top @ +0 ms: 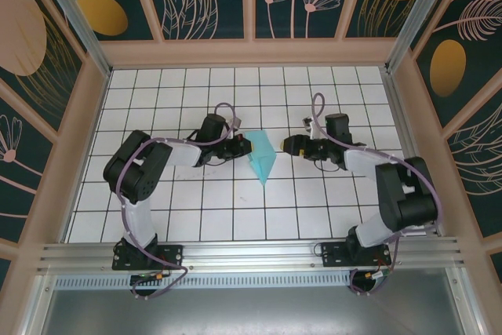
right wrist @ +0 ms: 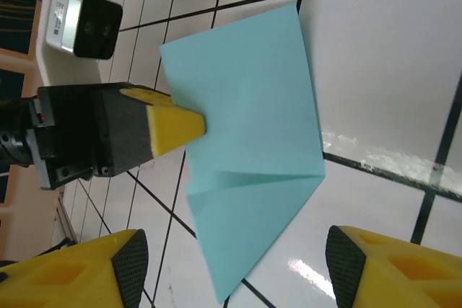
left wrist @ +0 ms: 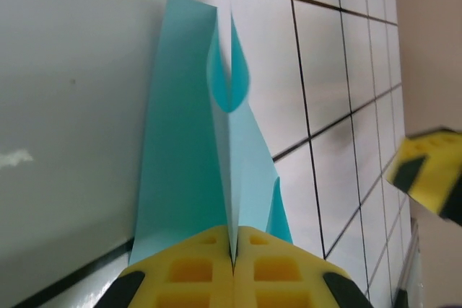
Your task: Fold a paper plane with a square sheet of paper (fold left side to right side)
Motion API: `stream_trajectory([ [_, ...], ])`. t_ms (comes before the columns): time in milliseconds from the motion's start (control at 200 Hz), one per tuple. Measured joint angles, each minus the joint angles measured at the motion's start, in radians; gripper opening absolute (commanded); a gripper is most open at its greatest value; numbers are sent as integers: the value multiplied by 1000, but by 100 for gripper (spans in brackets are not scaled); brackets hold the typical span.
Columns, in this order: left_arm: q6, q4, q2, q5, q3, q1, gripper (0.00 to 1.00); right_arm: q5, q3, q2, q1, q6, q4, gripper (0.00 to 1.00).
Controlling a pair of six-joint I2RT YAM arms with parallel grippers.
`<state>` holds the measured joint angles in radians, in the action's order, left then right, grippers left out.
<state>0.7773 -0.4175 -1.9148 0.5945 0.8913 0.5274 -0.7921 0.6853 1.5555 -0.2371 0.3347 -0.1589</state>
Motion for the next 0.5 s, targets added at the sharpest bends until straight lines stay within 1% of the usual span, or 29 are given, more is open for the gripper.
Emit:
stream_trajectory([
  [105, -11, -51, 15, 52, -28, -5, 3, -51, 48, 108, 0, -16, -44, 68],
  [250, -14, -126, 34, 116, -51, -5, 3, -110, 106, 205, 0, -22, -85, 66],
  [350, -18, -152, 42, 141, -60, -5, 2, -141, 150, 249, -3, -27, -93, 66],
  [495, -23, -174, 46, 164, -65, -5, 2, -168, 201, 282, -21, -42, -93, 63],
])
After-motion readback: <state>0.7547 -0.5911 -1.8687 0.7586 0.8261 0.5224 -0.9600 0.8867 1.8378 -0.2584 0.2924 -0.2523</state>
